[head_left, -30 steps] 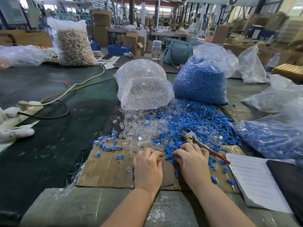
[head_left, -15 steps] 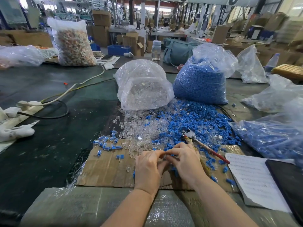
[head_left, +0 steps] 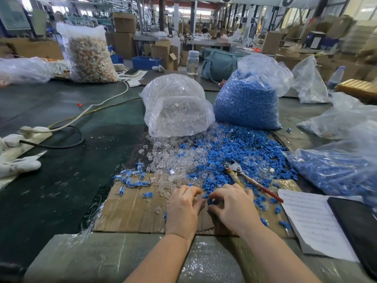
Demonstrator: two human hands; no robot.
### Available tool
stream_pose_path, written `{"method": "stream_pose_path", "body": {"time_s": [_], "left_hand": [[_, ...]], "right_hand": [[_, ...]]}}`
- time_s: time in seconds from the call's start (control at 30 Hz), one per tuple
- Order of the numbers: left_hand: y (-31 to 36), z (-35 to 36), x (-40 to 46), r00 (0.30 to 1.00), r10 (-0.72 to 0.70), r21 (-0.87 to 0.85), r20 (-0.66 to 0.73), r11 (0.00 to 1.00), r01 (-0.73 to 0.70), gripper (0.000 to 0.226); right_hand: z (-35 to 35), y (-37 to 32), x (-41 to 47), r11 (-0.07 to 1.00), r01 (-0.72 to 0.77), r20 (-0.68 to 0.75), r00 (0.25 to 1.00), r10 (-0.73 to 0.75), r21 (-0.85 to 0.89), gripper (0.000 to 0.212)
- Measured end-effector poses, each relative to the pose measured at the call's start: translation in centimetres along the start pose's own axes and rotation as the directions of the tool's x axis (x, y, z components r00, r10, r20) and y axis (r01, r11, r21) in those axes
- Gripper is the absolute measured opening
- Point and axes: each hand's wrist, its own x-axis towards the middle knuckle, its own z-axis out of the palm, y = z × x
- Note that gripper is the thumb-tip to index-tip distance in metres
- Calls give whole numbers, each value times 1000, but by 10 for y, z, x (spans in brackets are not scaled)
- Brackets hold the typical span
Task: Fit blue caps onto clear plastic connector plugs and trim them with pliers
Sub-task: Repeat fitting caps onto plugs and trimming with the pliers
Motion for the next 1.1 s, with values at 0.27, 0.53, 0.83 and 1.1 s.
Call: {"method": "stream_pose_path", "body": {"time_s": [0.27, 0.53, 0.83, 1.1], "left_hand": [[-1, 0, -1, 999, 47, 21, 5, 999, -47, 23], [2, -2, 0, 999, 26, -25, -39, 999, -27, 11], [2, -2, -1, 997, 43, -52, -64, 998, -47, 6], [1, -1, -1, 997, 52, -36, -64, 998, -55, 7]], "right_hand": [[13, -7, 3, 985, 18, -88, 996, -33, -171, 17], [17, -11, -5, 991, 10, -307, 950, -50, -132, 14], [22, -11, -9, 994, 46, -480, 873, -90, -101, 20], [23, -11, -11, 995, 40, -483, 872, -81, -95, 17]]}}
